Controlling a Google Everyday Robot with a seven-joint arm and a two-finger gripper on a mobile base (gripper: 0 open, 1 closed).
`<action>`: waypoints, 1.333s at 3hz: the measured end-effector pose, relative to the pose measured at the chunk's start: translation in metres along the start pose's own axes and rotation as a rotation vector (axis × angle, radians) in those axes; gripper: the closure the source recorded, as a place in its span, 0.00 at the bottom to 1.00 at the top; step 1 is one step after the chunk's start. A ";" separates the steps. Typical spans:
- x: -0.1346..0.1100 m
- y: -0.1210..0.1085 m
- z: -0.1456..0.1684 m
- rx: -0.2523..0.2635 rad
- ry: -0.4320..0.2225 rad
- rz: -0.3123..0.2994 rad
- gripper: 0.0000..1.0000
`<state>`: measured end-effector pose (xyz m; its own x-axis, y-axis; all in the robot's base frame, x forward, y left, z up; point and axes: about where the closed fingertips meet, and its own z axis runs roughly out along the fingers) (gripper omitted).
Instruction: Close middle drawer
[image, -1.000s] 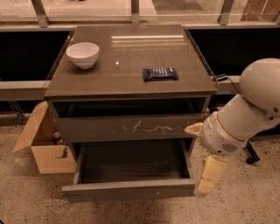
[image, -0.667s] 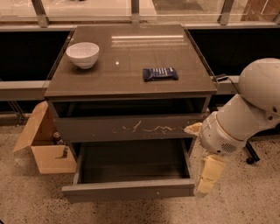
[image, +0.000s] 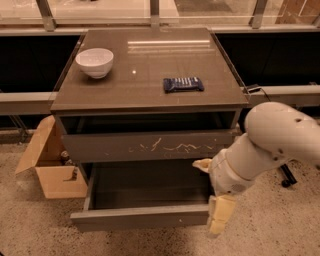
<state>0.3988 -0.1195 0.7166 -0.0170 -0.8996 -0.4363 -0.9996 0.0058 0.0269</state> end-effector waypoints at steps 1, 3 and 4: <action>0.003 0.001 0.044 -0.049 -0.016 -0.037 0.00; 0.013 0.010 0.109 -0.120 -0.025 -0.046 0.41; 0.027 0.013 0.140 -0.159 -0.037 -0.019 0.64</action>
Offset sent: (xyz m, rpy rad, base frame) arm -0.0119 0.0438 -0.1152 0.0416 0.0928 0.1176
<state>0.3819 -0.0825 0.5796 -0.0017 -0.8822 -0.4708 -0.9837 -0.0832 0.1594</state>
